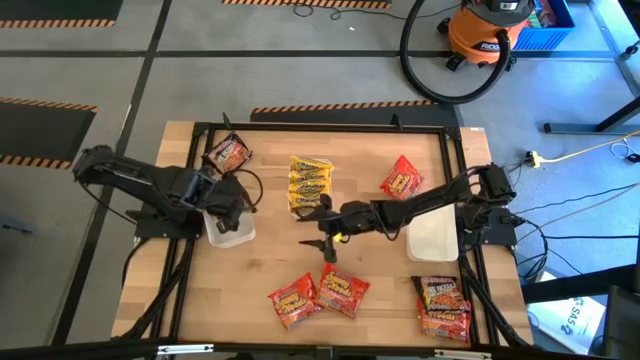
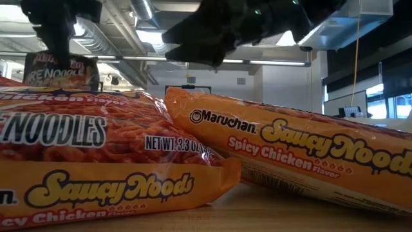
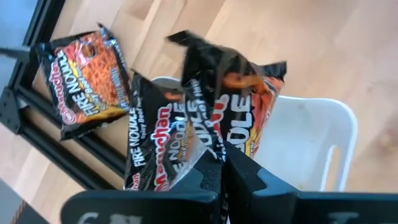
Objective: Sort Maruchan noodles
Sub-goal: Put the bottom left black noodle pack into the left white bin
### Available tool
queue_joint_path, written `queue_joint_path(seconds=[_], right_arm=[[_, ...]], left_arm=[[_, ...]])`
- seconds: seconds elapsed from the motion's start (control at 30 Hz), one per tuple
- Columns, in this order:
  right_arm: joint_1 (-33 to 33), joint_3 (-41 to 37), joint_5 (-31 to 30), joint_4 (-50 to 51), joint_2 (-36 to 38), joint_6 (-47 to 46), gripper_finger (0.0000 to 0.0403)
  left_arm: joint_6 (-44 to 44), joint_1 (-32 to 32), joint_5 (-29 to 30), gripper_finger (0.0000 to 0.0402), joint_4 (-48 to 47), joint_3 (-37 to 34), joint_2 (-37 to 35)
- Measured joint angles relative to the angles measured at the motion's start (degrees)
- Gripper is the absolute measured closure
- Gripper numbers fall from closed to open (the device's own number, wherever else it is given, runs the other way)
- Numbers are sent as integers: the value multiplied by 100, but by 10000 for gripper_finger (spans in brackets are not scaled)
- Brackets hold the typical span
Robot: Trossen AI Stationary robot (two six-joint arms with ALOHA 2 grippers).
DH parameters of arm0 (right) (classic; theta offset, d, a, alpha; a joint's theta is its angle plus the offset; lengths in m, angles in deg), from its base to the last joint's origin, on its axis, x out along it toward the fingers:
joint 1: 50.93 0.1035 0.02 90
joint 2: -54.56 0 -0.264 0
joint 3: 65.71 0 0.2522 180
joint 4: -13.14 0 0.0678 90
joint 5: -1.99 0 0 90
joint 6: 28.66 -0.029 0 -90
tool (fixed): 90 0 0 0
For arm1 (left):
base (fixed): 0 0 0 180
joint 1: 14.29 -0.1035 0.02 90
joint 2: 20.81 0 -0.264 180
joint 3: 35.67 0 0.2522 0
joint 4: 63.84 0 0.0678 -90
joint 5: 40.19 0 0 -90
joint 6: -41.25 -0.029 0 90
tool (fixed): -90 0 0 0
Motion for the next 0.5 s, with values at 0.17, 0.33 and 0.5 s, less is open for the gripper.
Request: queue_joint_path(seconds=[0.17, 0.33, 0.5], right_arm=[[-122, 244, -135, 187, 0, -10, 132], [-223, 360, -201, 187, 0, -67, 125], [-337, 615, -270, 146, -210, -370, 75]], left_arm=[[20, 277, 103, 402, 0, 222, 0], [35, 532, 361, 402, 147, 512, 0], [-77, 704, 554, 402, 548, 634, -2]])
